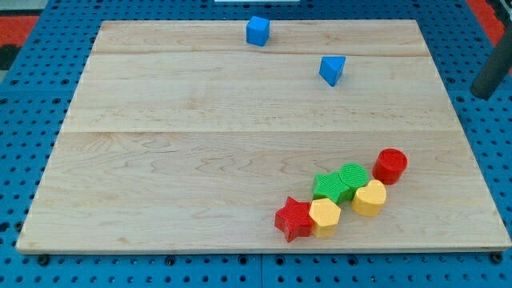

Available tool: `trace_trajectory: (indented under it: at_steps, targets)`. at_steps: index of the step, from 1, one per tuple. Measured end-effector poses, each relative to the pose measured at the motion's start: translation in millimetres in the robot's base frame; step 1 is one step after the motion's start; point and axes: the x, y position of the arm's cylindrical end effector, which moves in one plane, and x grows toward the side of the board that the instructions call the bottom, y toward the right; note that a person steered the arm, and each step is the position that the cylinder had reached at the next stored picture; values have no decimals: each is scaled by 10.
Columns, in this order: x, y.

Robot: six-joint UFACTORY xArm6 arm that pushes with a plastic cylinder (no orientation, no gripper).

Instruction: Slide the blue triangle closer to the blue cube

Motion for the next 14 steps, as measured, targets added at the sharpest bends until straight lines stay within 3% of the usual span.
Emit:
trace_trajectory:
  at_steps: [7, 8, 9, 11, 12, 14]
  targets:
    - [-140, -51]
    - [-92, -550]
    - [-351, -1336]
    - [-807, -1965]
    - [-763, -2713]
    - [-667, -2660]
